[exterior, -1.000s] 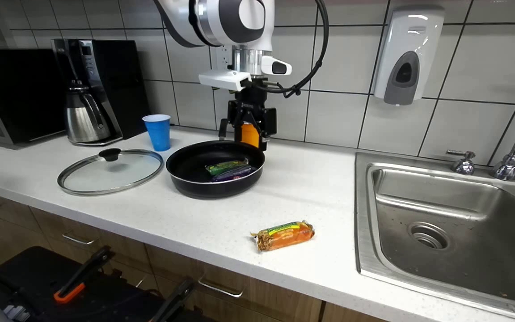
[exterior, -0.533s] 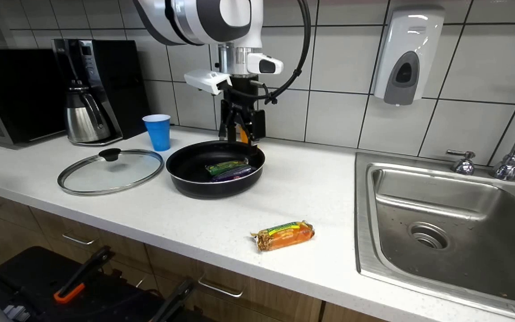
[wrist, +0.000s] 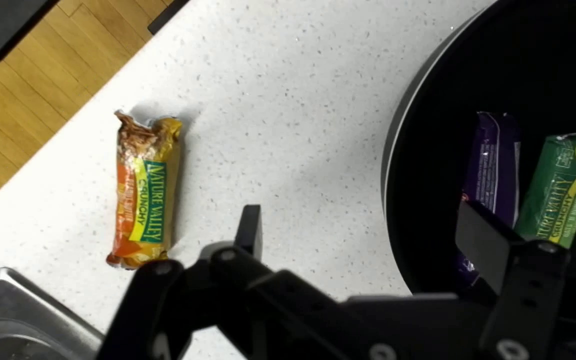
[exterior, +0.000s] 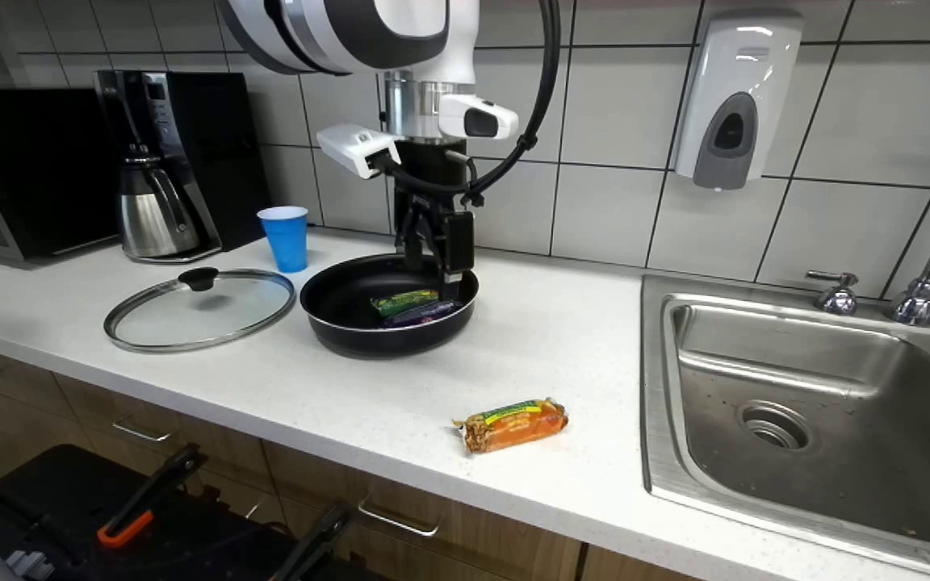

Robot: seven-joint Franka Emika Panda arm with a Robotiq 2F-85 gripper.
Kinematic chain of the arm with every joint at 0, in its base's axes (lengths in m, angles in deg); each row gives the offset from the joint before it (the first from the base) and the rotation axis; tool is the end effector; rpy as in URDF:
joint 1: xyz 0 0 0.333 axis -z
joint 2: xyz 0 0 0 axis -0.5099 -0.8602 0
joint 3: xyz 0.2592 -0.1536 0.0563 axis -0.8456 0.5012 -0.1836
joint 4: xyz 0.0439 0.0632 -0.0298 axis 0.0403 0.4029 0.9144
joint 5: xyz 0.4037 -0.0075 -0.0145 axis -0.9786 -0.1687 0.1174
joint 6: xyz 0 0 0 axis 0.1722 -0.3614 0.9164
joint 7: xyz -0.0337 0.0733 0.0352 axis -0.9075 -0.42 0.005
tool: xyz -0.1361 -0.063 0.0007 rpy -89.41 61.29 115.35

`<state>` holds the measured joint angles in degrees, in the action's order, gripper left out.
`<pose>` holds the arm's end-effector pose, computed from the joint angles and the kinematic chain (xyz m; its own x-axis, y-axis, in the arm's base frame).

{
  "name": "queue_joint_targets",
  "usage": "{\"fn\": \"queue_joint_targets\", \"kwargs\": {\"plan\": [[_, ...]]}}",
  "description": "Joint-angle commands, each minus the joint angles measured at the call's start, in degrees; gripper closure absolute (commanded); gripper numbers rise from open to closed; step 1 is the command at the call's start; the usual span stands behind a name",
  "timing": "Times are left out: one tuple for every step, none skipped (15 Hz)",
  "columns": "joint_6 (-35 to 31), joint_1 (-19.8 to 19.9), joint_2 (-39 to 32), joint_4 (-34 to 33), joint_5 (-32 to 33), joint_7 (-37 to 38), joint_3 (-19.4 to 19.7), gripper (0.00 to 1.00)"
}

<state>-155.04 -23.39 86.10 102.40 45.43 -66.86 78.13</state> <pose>0.4324 -0.1293 0.2476 0.8186 -0.5739 -0.0225 -0.5742 -0.8185 -0.0158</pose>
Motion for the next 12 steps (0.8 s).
{"fn": "queue_joint_targets", "kwargs": {"plan": [[0.5,2.9,5.6,5.2,2.2,0.0,0.1,0.0],[0.1,4.1,5.9,6.2,3.7,0.5,0.3,0.0],[-0.3,5.1,6.2,6.9,4.7,0.0,0.7,0.0],[-1.1,6.4,6.1,7.5,6.9,0.0,1.1,0.0],[-1.8,7.7,5.9,7.9,9.5,0.9,1.2,0.0],[-2.2,8.7,5.6,8.1,11.0,0.4,1.7,0.0],[-2.8,9.5,4.9,8.1,11.6,-0.3,2.4,0.0],[-3.8,10.3,4.2,8.2,12.5,-0.9,3.0,0.0],[-5.5,11.1,3.5,8.3,13.8,-0.6,3.4,0.0],[-7.0,11.8,2.6,8.3,15.2,-0.3,3.8,0.0],[-8.9,12.4,1.5,8.3,16.0,-0.3,4.2,0.0],[-10.6,13.0,0.5,8.2,17.5,0.8,4.3,0.0]]}}
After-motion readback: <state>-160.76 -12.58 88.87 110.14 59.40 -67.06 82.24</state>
